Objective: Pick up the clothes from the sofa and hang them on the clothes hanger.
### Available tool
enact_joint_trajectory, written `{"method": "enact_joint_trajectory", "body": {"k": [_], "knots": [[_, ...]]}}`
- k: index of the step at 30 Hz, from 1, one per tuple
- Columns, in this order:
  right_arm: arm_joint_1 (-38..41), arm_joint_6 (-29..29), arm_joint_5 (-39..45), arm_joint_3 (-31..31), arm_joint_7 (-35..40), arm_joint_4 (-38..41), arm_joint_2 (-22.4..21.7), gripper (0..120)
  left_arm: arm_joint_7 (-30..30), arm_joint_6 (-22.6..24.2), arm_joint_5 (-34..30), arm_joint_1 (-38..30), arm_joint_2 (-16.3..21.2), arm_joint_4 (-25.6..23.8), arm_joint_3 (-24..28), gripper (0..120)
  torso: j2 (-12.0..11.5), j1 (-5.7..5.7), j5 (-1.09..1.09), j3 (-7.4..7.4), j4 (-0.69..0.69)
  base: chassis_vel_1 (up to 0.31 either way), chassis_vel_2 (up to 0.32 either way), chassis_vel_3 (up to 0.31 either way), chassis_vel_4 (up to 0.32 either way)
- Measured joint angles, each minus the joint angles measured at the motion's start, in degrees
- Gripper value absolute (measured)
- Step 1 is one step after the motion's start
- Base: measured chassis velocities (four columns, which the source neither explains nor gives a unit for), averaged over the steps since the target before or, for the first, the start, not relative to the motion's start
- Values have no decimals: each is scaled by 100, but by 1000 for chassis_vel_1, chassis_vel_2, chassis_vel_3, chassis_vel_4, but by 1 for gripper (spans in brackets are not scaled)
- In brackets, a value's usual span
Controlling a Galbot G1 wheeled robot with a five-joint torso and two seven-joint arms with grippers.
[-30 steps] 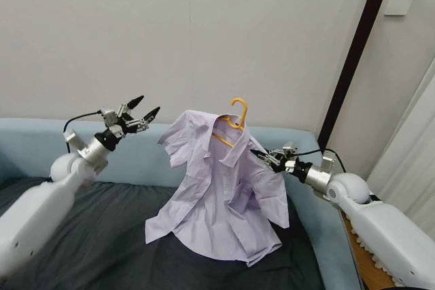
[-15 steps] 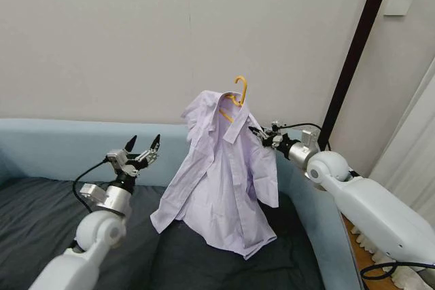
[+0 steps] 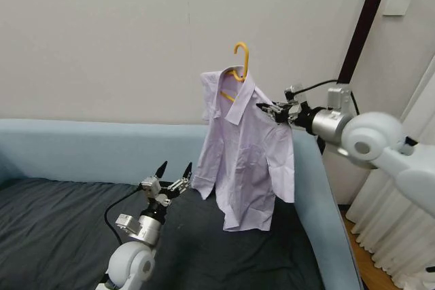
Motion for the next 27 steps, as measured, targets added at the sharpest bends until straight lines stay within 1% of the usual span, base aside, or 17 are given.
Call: {"method": "enact_joint_trajectory", "body": {"k": [2, 4, 5, 6, 7, 8, 11, 12, 13, 16, 18, 22, 23, 27], "knots": [[107, -112, 75, 8, 30, 19, 16, 7, 14, 13, -1, -23, -29, 2, 19, 100, 0, 0, -1, 0, 0, 0, 0, 0, 0], [284, -338, 207, 66, 118, 18, 135, 7, 63, 41, 0, -60, -92, 0, 58, 100, 0, 0, 2, 0, -1, 0, 0, 0, 0], [383, -493, 264, 154, 161, -50, 335, 7, 109, 65, 9, -71, -148, -18, 84, 100, 0, 0, 0, 1, 0, 0, 0, 0, 0], [395, -519, 266, 181, 168, -76, 398, 7, 128, 69, 12, -72, -162, -26, 90, 100, 0, 0, 0, 1, 2, 0, 0, 0, 0], [395, -519, 266, 181, 168, -76, 398, 7, 128, 69, 12, -72, -162, -26, 90, 100, 0, 0, 0, 1, 2, 0, 0, 0, 0], [404, -558, 262, 248, 186, -166, 605, 7, 163, 72, 16, -73, -185, -36, 93, 100, 0, 0, 0, 1, 2, 0, 0, 0, 0], [393, -510, 157, 301, 182, -361, 985, 7, 184, 73, -2, -79, -195, -49, 85, 100, -1, 1, -1, 1, 2, 0, 0, 0, 0], [393, -510, 157, 301, 182, -361, 985, 7, 184, 73, -2, -79, -195, -49, 85, 100, -1, 1, -1, 1, 2, 0, 0, 0, 0], [399, -445, 118, 302, 160, -456, 1150, 7, 184, 72, -45, -85, -177, -66, 72, 100, -1, 1, 0, 2, 3, 0, 0, 0, 0], [498, -322, 145, 262, 129, -582, 1381, 7, 180, 70, -201, -142, -67, -78, 34, 100, -1, 1, -1, 2, 2, 0, 0, 0, 0], [556, -305, 195, 230, 131, -609, 1433, 7, 179, 68, -278, -187, -16, -78, 26, 100, -1, 1, -1, 2, 2, 0, 0, 0, 0], [841, -261, 339, 63, 159, -695, 1505, 7, 181, 65, -752, -460, 206, -47, 32, 100, -1, 1, -2, 1, 1, 0, 0, 0, 0], [841, -261, 339, 63, 159, -695, 1505, 7, 181, 65, -752, -460, 206, -47, 32, 100, -1, 1, -2, 1, 1, 0, 0, 0, 0], [1107, -258, 437, -74, 309, -734, 1498, 7, 382, 65, -1245, -670, 406, -9, 73, 100, -1, 1, -1, 2, 0, 0, 0, 0, 0]]}}
